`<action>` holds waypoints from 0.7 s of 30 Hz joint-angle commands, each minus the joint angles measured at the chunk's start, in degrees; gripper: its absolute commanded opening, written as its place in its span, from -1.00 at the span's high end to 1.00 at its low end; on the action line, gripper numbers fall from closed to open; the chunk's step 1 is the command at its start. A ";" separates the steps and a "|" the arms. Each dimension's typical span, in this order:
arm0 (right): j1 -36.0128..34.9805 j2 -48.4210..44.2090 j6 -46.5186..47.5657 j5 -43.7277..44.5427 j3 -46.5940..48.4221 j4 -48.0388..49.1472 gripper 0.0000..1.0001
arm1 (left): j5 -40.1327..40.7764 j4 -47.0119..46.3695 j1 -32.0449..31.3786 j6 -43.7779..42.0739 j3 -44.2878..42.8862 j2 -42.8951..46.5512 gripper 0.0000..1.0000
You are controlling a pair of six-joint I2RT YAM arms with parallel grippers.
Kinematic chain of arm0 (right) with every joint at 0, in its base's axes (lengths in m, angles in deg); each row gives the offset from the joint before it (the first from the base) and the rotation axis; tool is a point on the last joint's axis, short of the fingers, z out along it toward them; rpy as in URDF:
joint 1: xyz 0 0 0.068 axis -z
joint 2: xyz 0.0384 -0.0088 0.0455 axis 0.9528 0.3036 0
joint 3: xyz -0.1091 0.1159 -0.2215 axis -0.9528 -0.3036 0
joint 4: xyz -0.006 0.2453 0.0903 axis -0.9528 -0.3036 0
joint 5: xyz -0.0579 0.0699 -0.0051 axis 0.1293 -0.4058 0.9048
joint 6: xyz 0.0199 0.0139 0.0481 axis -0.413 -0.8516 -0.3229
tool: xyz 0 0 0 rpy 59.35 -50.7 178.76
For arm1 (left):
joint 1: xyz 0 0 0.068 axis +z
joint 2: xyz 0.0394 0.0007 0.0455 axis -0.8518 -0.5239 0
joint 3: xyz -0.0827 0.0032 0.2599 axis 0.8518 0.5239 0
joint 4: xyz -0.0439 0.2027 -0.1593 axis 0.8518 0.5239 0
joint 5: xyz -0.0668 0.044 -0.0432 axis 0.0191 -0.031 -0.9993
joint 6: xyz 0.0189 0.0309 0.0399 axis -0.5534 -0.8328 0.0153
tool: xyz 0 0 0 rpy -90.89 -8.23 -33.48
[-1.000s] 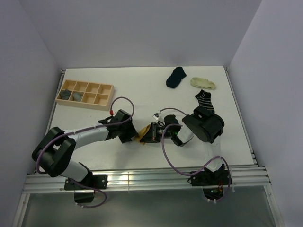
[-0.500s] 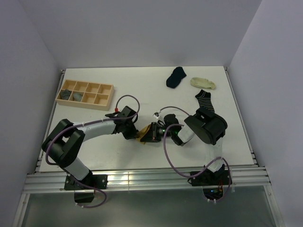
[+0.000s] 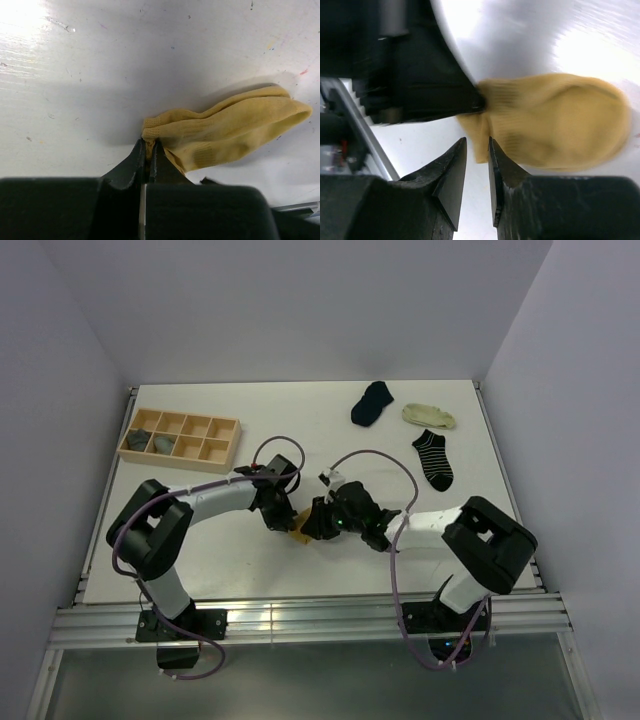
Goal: Roll the socks
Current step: Roll the sock at the center of the board.
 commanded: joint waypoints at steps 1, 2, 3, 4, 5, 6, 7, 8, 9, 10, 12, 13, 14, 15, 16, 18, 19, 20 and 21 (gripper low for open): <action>-4.98 -3.68 9.21 14.32 2.70 -6.73 0.37 | 0.58 4.83 -0.31 -2.07 -2.27 -2.24 0.99; -6.21 -3.86 11.13 15.84 3.32 -6.92 0.37 | 0.58 5.01 -0.31 -2.25 -2.53 -2.77 0.99; -8.31 -3.95 11.94 16.64 3.50 -7.09 0.37 | 0.58 5.27 -0.31 -2.25 -2.80 -2.95 0.99; -9.21 -3.86 12.55 19.95 3.76 -7.44 0.36 | 0.58 5.27 -0.31 -2.25 -2.97 -3.03 0.99; -10.08 -3.69 13.78 20.77 4.28 -7.62 0.36 | 0.58 5.27 -0.31 -2.34 -3.06 -3.12 0.99; -11.31 -3.43 14.22 21.47 4.64 -7.79 0.36 | 0.58 5.36 -0.31 -2.34 -3.15 -3.21 0.99; -11.85 -3.16 14.66 21.83 4.99 -8.14 0.36 | 0.58 5.36 -0.31 -2.34 -3.24 -3.30 0.99; -12.20 -2.20 15.28 22.44 5.77 -8.23 0.36 | 0.58 5.36 -0.31 -2.25 -3.24 -3.56 0.99; -12.46 -1.76 15.46 22.62 6.13 -8.32 0.36 | 0.58 5.36 -0.31 -2.34 -3.33 -3.56 0.99; -12.99 -1.14 15.81 22.79 6.48 -8.58 0.36 | 0.40 5.36 -0.31 -2.34 -3.41 -3.65 0.99; -13.43 0.09 16.34 23.15 7.36 -8.68 0.36 | 0.23 5.36 -0.31 -2.34 -3.50 -3.91 0.99; -13.78 0.96 16.51 23.06 7.63 -8.68 0.36 | 0.23 5.36 -0.31 -2.25 -3.59 -3.91 0.99; -13.87 1.41 16.51 22.97 8.06 -8.76 0.37 | 0.23 5.36 -0.31 -2.25 -3.68 -4.00 0.99; -13.96 2.02 16.51 22.62 8.33 -8.85 0.36 | 0.31 5.45 -0.31 -2.25 -3.68 -4.00 0.99; -13.96 3.24 16.51 22.27 8.59 -9.20 0.36 | 0.31 5.45 -0.31 -2.25 -3.77 -4.00 0.99; -13.96 4.39 16.25 22.18 9.12 -9.38 0.37 | 0.40 5.45 -0.31 -2.25 -3.77 -4.00 0.99; -13.96 4.92 16.16 22.18 9.04 -9.12 0.37 | 0.32 5.53 -0.31 -2.25 -3.77 -4.00 0.99; -14.05 5.19 15.99 22.27 8.95 -9.11 0.37 | 0.31 5.45 -0.31 -2.25 -3.77 -4.09 0.99; -14.05 5.36 15.81 22.44 8.95 -9.38 0.37 | 0.23 5.45 -0.31 -2.25 -3.77 -4.18 0.99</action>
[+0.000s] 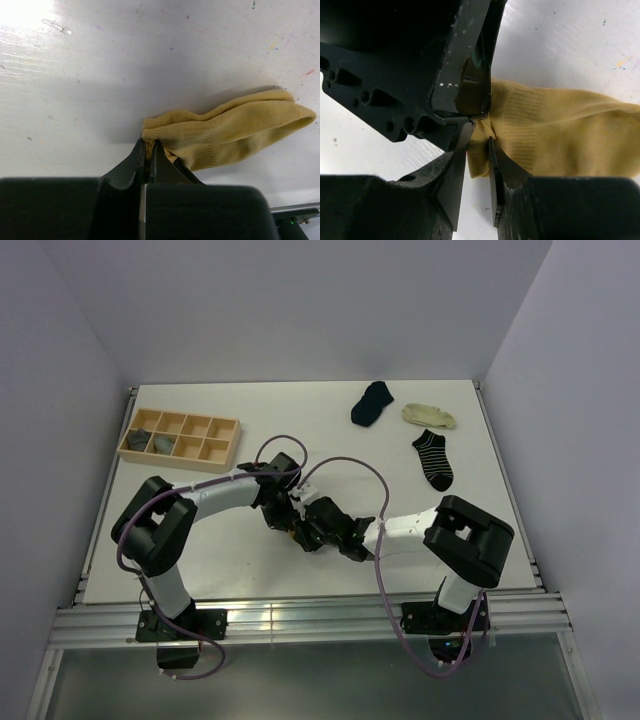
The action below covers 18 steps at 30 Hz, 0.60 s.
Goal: Roll the socks
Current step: Roll the sock at the center of the board.
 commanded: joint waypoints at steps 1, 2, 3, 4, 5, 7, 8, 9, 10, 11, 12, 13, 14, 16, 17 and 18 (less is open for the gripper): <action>-0.54 1.36 0.97 1.99 1.78 -0.70 0.37 | 0.66 1.93 -0.33 -0.76 -0.45 -1.82 0.99; -0.54 1.72 1.23 1.99 2.04 -0.88 0.37 | 0.66 1.67 -0.25 -0.68 -0.36 -1.82 0.99; -0.63 2.16 1.15 2.16 2.22 -1.31 0.37 | 0.49 1.49 -0.33 -0.68 -0.27 -1.82 0.99; -0.63 3.29 1.15 2.42 2.30 -1.75 0.37 | 0.40 1.49 -0.33 -0.68 -0.35 -1.90 0.99; -0.72 3.74 1.06 2.34 2.48 -1.93 0.37 | 0.31 1.49 -0.33 -0.59 -0.36 -2.08 0.99; -1.07 5.31 1.06 2.34 2.83 -2.81 0.37 | 0.14 1.23 -0.33 -0.59 -0.44 -2.26 0.99; -1.07 5.85 0.88 2.69 3.01 -3.25 0.36 | 0.14 1.22 -0.33 -0.59 -0.53 -2.26 0.99; -1.42 6.20 0.88 2.69 3.18 -3.95 0.35 | 0.05 1.14 -0.33 -0.50 -0.62 -2.26 0.99; -1.51 7.07 1.06 3.47 3.44 -4.30 0.35 | 0.14 1.14 -0.33 -0.50 -0.71 -2.26 0.99; -1.68 7.34 0.97 4.18 3.53 -4.65 0.35 | 0.14 1.14 -0.33 -0.50 -0.71 -2.34 0.99; -1.86 7.78 0.80 4.97 3.62 -5.79 0.34 | 0.05 1.14 -0.33 -0.50 -0.79 -2.43 0.99; -2.21 8.22 0.62 5.85 4.23 -6.50 0.34 | -0.04 1.05 -0.33 -0.50 -0.79 -2.43 0.99; -2.21 8.83 0.36 6.55 4.59 -7.20 0.34 | -0.04 0.96 -0.33 -0.50 -0.71 -2.43 0.99; -2.21 9.19 -0.95 6.74 4.77 -8.52 0.56 | -0.04 0.79 -0.33 -0.41 -0.53 -2.35 0.99; -2.21 9.02 -1.22 6.56 4.42 -8.26 0.72 | 0.13 0.70 -0.33 -0.33 -0.44 -2.26 0.99; -2.12 8.06 -1.66 4.99 3.46 -7.48 0.87 | 0.31 0.61 -0.33 -0.15 -0.18 -2.08 0.99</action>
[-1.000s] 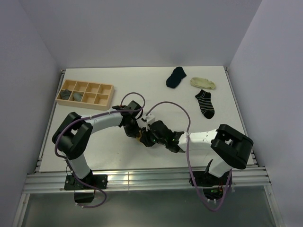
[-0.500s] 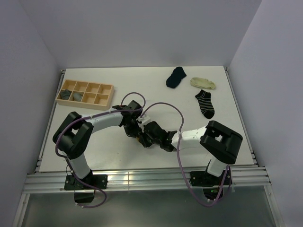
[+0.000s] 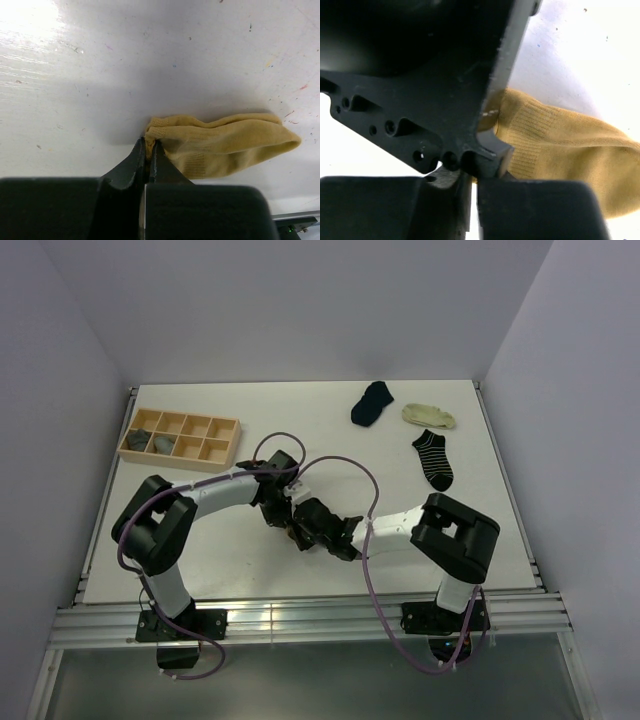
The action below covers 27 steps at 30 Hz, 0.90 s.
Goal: Roll the socks
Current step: Roll the sock at the center of the board.
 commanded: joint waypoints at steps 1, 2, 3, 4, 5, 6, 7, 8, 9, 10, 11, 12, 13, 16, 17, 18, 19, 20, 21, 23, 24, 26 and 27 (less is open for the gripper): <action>0.39 2.74 -1.73 -1.23 -1.82 -5.35 1.00 | -0.30 0.68 -1.12 0.05 0.56 -1.21 0.99; 0.92 2.04 -2.35 -3.33 -2.26 -4.74 1.00 | -0.04 0.41 -1.12 0.22 0.74 -0.77 0.99; 1.70 0.90 -2.87 -7.26 -2.78 -3.51 1.00 | 0.05 0.32 -1.12 0.49 1.44 -0.24 0.95; 2.50 0.28 -3.92 -9.91 -3.66 -2.80 1.00 | 0.05 -0.11 -1.12 1.10 1.97 0.28 0.90; 4.33 -0.25 -4.46 -12.03 -4.10 -2.19 1.00 | 1.71 -0.55 -1.12 1.45 2.49 1.86 0.80; 5.31 -1.21 -4.90 -16.40 -4.72 -1.14 1.00 | 2.68 -1.34 -1.03 2.15 3.54 2.48 0.74; 6.27 -1.57 -6.03 -18.79 -5.07 -0.34 1.00 | 3.21 -1.78 -0.95 2.42 3.99 3.79 0.66; 7.15 -1.83 -6.74 -21.17 -5.34 0.53 1.00 | 3.74 -1.96 -0.86 2.86 4.51 4.50 0.51; 9.25 -1.92 -7.36 -26.32 -6.03 2.37 1.00 | 4.61 -2.66 -0.77 3.56 5.48 5.20 0.44; 10.23 -1.92 -9.10 -28.81 -6.56 3.87 1.00 | 5.15 -3.10 -0.59 3.91 6.10 6.78 0.38; 11.19 -1.66 -10.25 -31.53 -7.18 5.45 1.00 | 5.59 -3.63 -0.51 4.35 6.71 7.66 0.28; 13.21 -1.22 -11.22 -33.74 -7.62 8.42 1.00 | 6.03 -4.50 -0.42 4.79 8.02 8.54 0.25; 14.10 -0.79 -13.40 -37.94 -8.58 9.93 1.00 | 6.73 -4.95 -0.16 5.75 8.73 10.29 0.20; 17.25 2.37 -17.89 -43.14 -9.90 15.47 1.00 | 7.78 -7.57 0.20 7.25 11.81 14.24 -0.07; 17.96 4.30 -19.21 -45.95 -10.26 16.96 1.00 | 7.79 -8.81 0.20 7.26 12.77 15.22 -0.21; 18.58 5.53 -20.71 -47.54 -10.87 21.50 1.00 | 7.53 -10.21 0.20 7.08 14.43 16.10 -0.27; 19.98 6.50 -24.03 -48.78 -12.09 23.72 1.00 | 7.35 -12.14 0.20 6.91 15.15 17.68 -0.31; 20.60 7.30 -25.63 -50.70 -12.54 25.57 1.00 | 6.91 -13.38 0.20 6.73 15.85 18.30 -0.34; 21.22 8.87 -26.86 -51.33 -12.89 28.38 1.00 | 6.56 -14.69 0.20 6.47 17.51 18.92 -0.35; 22.45 9.76 -28.81 -51.77 -13.25 29.28 1.00 | 5.51 -18.72 0.20 5.94 19.28 20.67 -0.35; 22.72 10.20 -28.81 -51.78 -13.16 28.33 1.00 | 3.85 -20.40 0.20 5.76 21.37 21.20 -0.35; 23.15 10.64 -28.72 -51.51 -12.46 27.18 1.00 | 2.96 -23.13 -0.06 5.59 23.14 22.70 -0.35; 23.33 10.99 -28.89 -51.86 -12.28 27.00 1.00 | 2.00 -25.67 -0.24 5.41 24.54 23.05 -0.35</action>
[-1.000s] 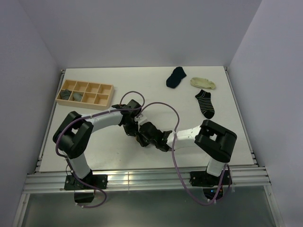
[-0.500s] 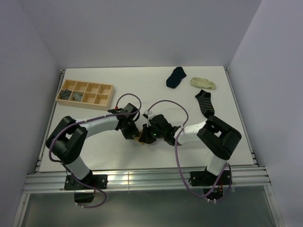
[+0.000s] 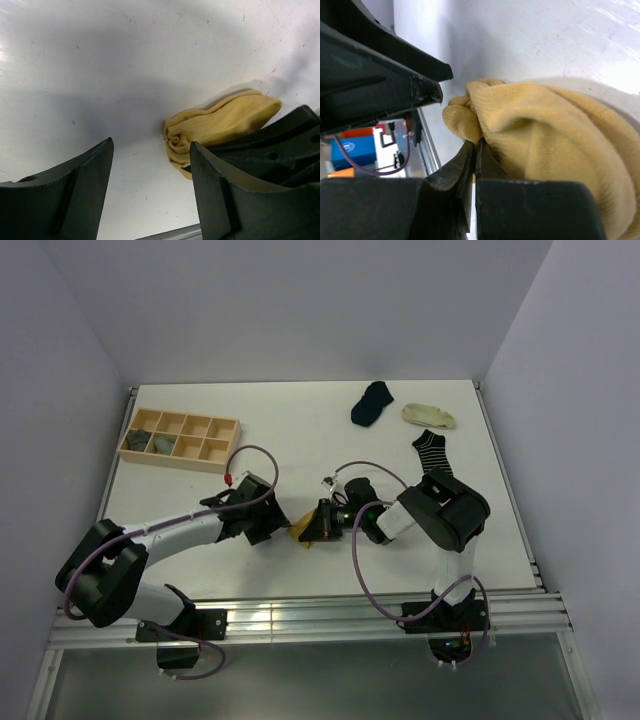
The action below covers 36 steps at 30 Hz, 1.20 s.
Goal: Roll the socks
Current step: Roll the sock at the center of the board.
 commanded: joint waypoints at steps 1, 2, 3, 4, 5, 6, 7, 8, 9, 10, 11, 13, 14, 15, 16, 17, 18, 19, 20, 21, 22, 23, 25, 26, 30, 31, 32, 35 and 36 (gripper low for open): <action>0.62 2.71 -2.49 -1.59 -0.65 -0.96 1.00 | -2.54 -9.32 -0.79 -0.49 3.16 2.62 -0.33; 1.06 3.07 -2.93 -1.68 -0.65 -0.61 1.00 | -2.63 -9.59 -0.96 -0.49 3.42 2.62 -0.33; 1.15 3.59 -3.37 -1.77 -0.65 -0.08 1.00 | -2.80 -10.72 -1.23 -0.67 4.12 2.62 -0.33; 1.33 4.12 -3.98 -1.68 -0.74 0.10 1.00 | -2.72 -11.08 -1.66 -0.58 4.39 2.44 -0.33; 1.59 4.47 -4.34 -1.59 -0.83 0.27 1.00 | -2.80 -11.78 -1.84 -0.49 4.65 2.53 -0.31; 1.68 4.74 -4.78 -1.68 -0.74 0.45 1.00 | -3.24 -13.09 -1.93 -0.58 5.27 2.44 -0.30; 1.77 5.09 -5.13 -1.94 -0.74 0.80 1.00 | -3.33 -13.89 -2.11 -0.67 5.45 2.44 -0.29; 1.85 5.61 -5.48 -1.94 -0.83 1.15 1.00 | -3.33 -14.50 -2.20 -0.84 5.62 2.44 -0.29; 2.03 5.70 -5.75 -1.94 -0.83 1.33 1.00 | -3.33 -15.12 -2.37 -1.19 5.97 2.36 -0.28; 2.12 5.88 -5.75 -1.94 -0.83 1.24 1.00 | -3.16 -15.47 -2.63 -1.37 6.06 2.35 -0.28; 2.21 6.06 -5.66 -1.68 -0.74 1.15 1.00 | -3.07 -15.48 -2.72 -1.54 5.98 2.18 -0.28; 2.38 6.23 -5.83 -1.77 -0.65 1.24 0.99 | -3.15 -15.83 -2.81 -2.33 5.89 1.65 -0.26; 2.47 6.32 -5.92 -1.77 -0.74 1.42 0.99 | -3.15 -15.74 -2.72 -2.42 5.89 1.48 -0.25; 2.56 6.23 -6.10 -1.68 -0.83 1.68 0.99 | -3.07 -15.57 -2.81 -2.51 5.80 1.30 -0.23; 2.73 6.32 -6.27 -1.77 -0.74 1.68 0.99 | -3.24 -15.48 -2.81 -2.69 5.80 1.04 -0.23; 2.73 6.32 -6.28 -1.77 -0.74 1.51 0.99 | -3.42 -16.17 -2.81 -2.86 6.06 1.30 -0.23; 2.82 6.32 -6.36 -1.77 -0.74 1.68 0.99 | -3.50 -16.44 -2.90 -3.30 6.50 1.65 -0.23; 2.91 6.49 -6.54 -1.77 -0.74 1.85 0.99 | -3.42 -16.44 -2.90 -3.57 6.85 2.70 -0.24; 2.91 6.58 -6.63 -1.86 -0.74 2.03 0.99 | -3.33 -16.53 -2.90 -4.00 7.29 3.40 -0.24; 3.00 6.67 -6.80 -1.94 -0.65 2.21 0.99 | -2.81 -16.53 -2.90 -4.62 7.90 4.11 -0.24; 3.00 6.76 -7.06 -1.94 -0.74 2.47 0.99 | -2.54 -16.53 -2.90 -5.06 8.08 5.24 -0.24; 3.00 6.76 -7.15 -2.03 -0.74 2.56 0.99 | -2.28 -16.53 -2.90 -5.50 8.26 5.69 -0.20; 3.09 7.02 -7.07 -2.03 -0.65 2.47 0.98 | -1.84 -16.53 -2.90 -6.55 8.61 5.96 -0.15; 3.09 7.20 -7.07 -2.03 -0.57 2.47 0.98 | -1.92 -16.53 -2.90 -6.82 8.70 5.96 -0.09; 3.09 7.29 -6.72 -1.77 0.13 1.16 0.97 | -3.24 -18.90 -2.90 -7.96 8.79 4.47 -0.04; 3.09 7.29 -6.72 -1.68 0.22 0.98 0.97 | -3.50 -19.86 -2.99 -8.14 8.79 3.77 -0.04; 3.09 7.20 -6.54 -1.68 0.31 0.98 0.97 | -3.51 -20.13 -2.90 -8.40 8.70 3.41 -0.04; 3.08 7.20 -6.19 -1.59 0.58 0.28 0.97 | -4.91 -20.75 -2.99 -9.19 8.26 2.01 -0.04; 3.09 7.11 -6.19 -1.59 0.66 0.19 0.97 | -5.17 -20.84 -2.99 -9.63 8.26 1.74 -0.04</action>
